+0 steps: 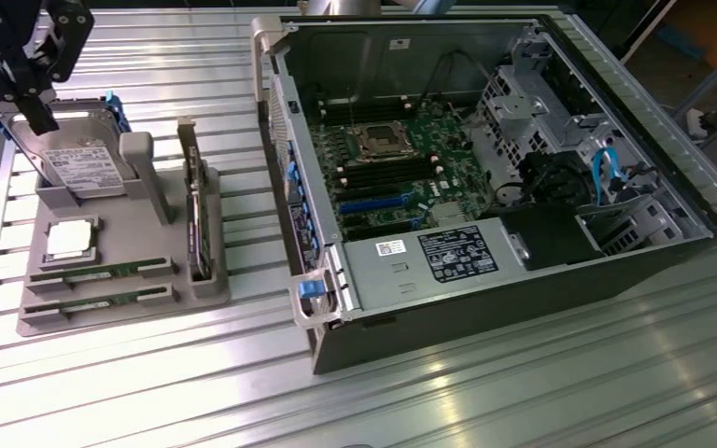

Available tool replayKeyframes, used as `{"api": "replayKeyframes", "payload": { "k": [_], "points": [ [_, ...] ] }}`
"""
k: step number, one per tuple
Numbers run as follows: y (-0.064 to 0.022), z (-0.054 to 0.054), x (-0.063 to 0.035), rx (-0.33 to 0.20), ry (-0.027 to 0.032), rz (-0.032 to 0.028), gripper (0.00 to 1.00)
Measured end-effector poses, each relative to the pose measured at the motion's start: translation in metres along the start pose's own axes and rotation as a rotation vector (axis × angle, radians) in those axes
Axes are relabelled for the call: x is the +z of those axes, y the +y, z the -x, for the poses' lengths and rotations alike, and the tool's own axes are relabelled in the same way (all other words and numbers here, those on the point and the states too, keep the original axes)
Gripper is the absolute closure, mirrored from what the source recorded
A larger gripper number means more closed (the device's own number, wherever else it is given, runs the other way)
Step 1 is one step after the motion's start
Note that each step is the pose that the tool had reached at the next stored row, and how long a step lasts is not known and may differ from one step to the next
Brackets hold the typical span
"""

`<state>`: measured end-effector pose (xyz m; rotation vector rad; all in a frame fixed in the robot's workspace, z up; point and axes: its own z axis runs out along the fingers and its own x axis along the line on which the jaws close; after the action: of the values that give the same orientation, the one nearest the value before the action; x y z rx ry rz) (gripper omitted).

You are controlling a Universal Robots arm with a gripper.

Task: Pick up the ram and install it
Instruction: 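Pick up the ram and move it above insertion slot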

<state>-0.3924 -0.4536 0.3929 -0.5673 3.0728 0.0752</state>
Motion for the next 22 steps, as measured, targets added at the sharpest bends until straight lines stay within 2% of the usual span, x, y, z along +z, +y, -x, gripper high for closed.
{"api": "replayKeyframes", "payload": {
  "k": [22],
  "points": [
    [0.0,0.0,0.0,-0.165,0.0073,0.0041,0.89]
  ]
}}
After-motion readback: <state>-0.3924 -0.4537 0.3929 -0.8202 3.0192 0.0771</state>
